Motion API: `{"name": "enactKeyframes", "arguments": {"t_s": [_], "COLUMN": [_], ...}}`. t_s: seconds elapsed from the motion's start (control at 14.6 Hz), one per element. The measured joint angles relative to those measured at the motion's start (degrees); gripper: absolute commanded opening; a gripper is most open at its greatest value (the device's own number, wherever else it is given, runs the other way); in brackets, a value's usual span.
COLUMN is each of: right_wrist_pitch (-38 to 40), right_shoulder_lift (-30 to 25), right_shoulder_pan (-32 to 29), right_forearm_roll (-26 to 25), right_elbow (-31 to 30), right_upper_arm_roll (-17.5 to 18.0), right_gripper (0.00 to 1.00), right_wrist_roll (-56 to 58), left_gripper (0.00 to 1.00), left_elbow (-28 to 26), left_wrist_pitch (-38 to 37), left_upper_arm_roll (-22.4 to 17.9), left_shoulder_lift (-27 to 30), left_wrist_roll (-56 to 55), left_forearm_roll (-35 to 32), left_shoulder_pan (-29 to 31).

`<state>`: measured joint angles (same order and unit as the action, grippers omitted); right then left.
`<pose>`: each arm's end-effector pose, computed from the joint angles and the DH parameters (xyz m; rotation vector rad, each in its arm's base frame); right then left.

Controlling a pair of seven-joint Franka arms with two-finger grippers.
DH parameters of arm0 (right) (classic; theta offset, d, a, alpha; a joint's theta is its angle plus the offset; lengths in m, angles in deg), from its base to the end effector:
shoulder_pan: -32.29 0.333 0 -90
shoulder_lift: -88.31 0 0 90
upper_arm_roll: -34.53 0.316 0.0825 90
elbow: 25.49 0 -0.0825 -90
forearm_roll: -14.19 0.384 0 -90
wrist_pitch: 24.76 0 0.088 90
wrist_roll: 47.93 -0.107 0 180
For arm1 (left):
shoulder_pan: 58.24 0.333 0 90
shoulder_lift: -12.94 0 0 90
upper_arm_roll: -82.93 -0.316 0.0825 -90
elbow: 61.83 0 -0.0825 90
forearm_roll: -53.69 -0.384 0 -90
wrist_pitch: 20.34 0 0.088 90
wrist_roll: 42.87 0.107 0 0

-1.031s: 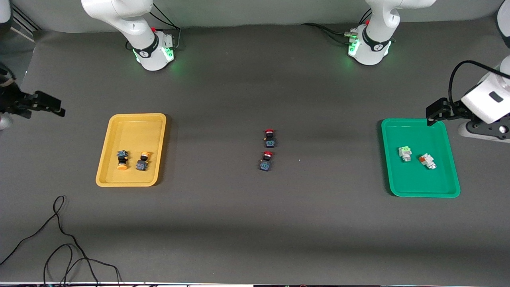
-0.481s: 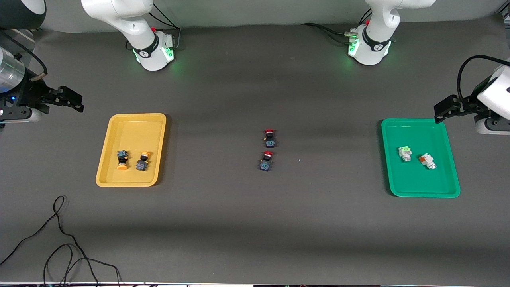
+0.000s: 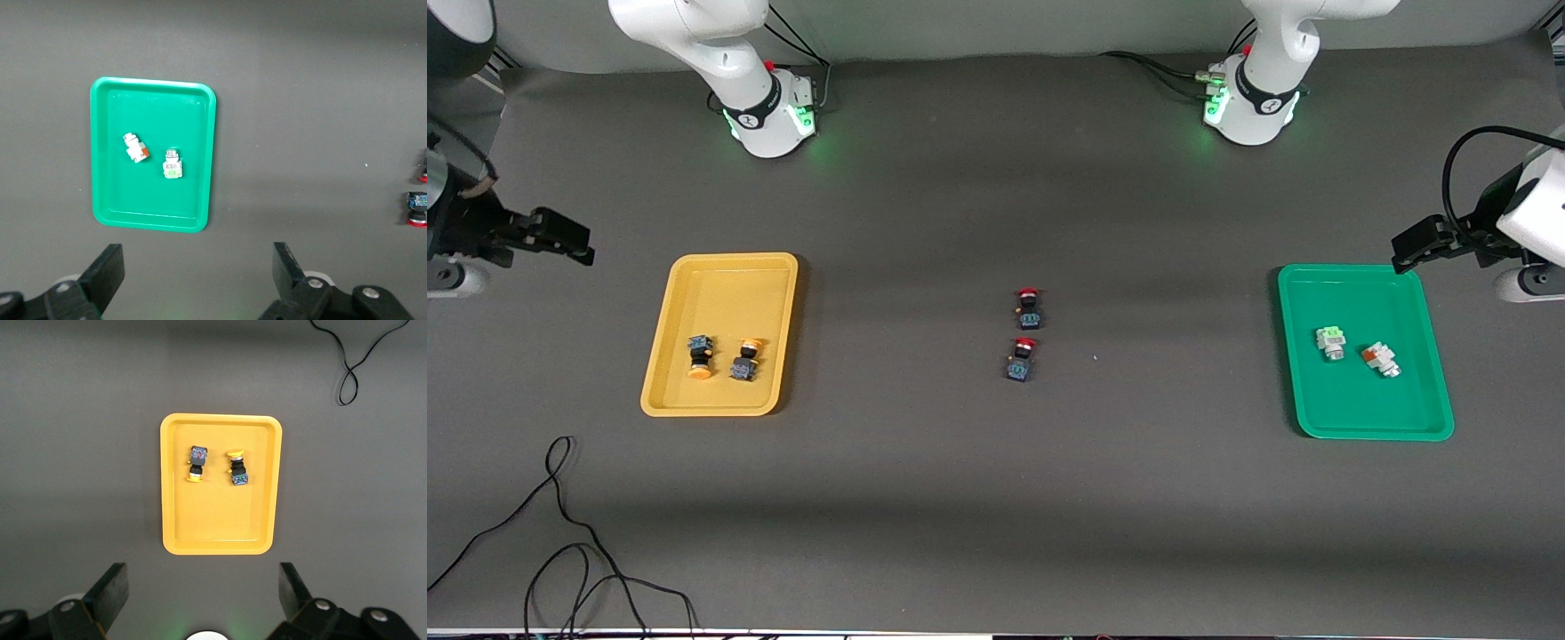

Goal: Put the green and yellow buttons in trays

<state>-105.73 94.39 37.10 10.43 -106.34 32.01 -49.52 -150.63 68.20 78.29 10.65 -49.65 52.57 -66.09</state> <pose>0.5707 0.0165 0.6262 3.0642 0.0081 -0.1556 0.5629 -0.0304 0.6099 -3.1128 -0.0971 0.0658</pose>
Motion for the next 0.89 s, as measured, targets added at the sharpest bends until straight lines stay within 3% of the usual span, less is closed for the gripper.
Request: {"name": "enactKeyframes", "arguments": {"t_s": [0.89], "right_wrist_pitch": [-4.4], "right_shoulder_lift": [-2.5], "right_shoulder_pan": [-0.4], "right_forearm_roll": [0.0], "right_elbow": [-6.8], "right_upper_arm_roll": [0.2], "right_gripper": [1.0], "right_wrist_roll": [0.0], "left_gripper": [0.99], "left_elbow": [0.0], "left_wrist_pitch": [-0.3], "left_upper_arm_roll": [0.3], "left_shoulder_lift": [0.1], "left_wrist_roll": [-0.1], "left_forearm_roll": [0.1], "left_shoulder_pan": [-0.1]}}
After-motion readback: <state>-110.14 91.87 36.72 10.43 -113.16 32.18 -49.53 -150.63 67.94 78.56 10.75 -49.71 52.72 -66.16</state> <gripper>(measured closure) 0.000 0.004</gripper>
